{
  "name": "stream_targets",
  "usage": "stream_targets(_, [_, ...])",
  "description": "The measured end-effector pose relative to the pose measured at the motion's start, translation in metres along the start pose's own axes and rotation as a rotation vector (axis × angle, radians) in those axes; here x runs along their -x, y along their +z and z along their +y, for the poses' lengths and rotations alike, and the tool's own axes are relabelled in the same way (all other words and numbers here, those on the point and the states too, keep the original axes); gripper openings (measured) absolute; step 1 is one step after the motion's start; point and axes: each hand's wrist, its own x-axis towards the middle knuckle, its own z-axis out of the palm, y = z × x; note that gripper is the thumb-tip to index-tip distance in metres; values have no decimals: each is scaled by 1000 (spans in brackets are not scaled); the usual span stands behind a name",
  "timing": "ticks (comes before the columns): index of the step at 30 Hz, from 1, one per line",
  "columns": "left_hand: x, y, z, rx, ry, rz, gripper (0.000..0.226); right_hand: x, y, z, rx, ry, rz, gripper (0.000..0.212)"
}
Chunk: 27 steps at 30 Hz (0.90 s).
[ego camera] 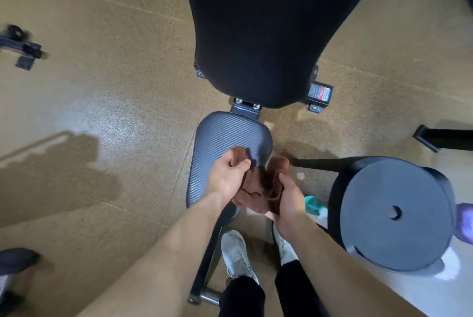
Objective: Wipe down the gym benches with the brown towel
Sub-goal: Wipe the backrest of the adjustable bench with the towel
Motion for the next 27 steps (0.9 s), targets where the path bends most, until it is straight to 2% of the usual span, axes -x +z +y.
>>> stream_targets(3, [47, -9, 6, -260, 32, -89, 18, 37, -18, 6, 199, -46, -5, 32])
stream_targets(6, [96, -14, 15, -415, 88, -170, 26, 83, -29, 4, 297, -43, -48, 26])
stream_targets(14, [227, -9, 33, -517, 146, -212, 46, 201, -97, 8, 629, -124, -40, 29])
stream_targets(22, [326, 53, 39, -653, 202, -298, 42, 265, -212, 18, 533, -154, 8, 34])
stream_targets(25, [363, 89, 39, -675, 248, -326, 42, 287, -261, 19, 424, -159, -20, 24])
stream_targets(27, [385, 114, 37, -715, 272, -355, 38, 300, -294, 21, 382, -176, 1, 34])
